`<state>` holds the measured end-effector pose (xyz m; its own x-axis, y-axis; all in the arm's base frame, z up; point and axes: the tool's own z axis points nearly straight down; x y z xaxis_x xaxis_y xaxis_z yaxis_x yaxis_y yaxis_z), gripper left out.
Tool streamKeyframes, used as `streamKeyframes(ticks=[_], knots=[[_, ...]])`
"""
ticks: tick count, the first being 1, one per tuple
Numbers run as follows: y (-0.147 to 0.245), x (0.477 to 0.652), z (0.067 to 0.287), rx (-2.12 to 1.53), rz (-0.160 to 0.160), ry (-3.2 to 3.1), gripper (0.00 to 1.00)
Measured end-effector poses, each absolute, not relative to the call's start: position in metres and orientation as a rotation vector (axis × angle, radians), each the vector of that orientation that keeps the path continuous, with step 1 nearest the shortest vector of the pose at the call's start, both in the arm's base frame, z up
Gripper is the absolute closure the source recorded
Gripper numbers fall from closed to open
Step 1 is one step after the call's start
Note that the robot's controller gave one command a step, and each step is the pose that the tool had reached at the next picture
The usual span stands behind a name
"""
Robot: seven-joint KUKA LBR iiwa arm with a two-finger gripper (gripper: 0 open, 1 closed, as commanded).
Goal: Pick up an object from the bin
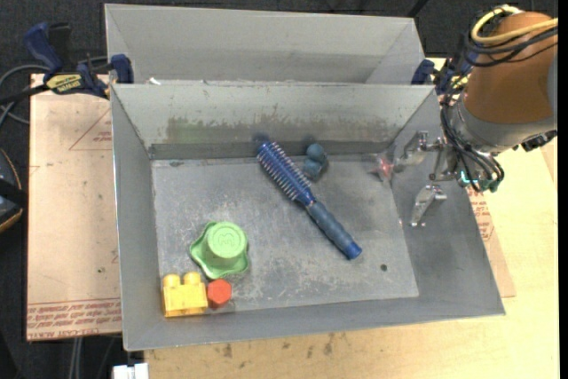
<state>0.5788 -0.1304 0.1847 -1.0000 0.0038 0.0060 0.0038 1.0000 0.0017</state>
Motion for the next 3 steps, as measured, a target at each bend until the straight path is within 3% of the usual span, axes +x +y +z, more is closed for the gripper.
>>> streamKeyframes(ticks=[1,2,3], knots=[[-0.036,0.561,0.074,0.195,0.005,-3.142,0.0],[0.0,0.556,0.1,-0.081,-0.004,-3.145,0.0],[0.008,0.545,0.099,-0.485,-0.002,-3.104,0.0]])
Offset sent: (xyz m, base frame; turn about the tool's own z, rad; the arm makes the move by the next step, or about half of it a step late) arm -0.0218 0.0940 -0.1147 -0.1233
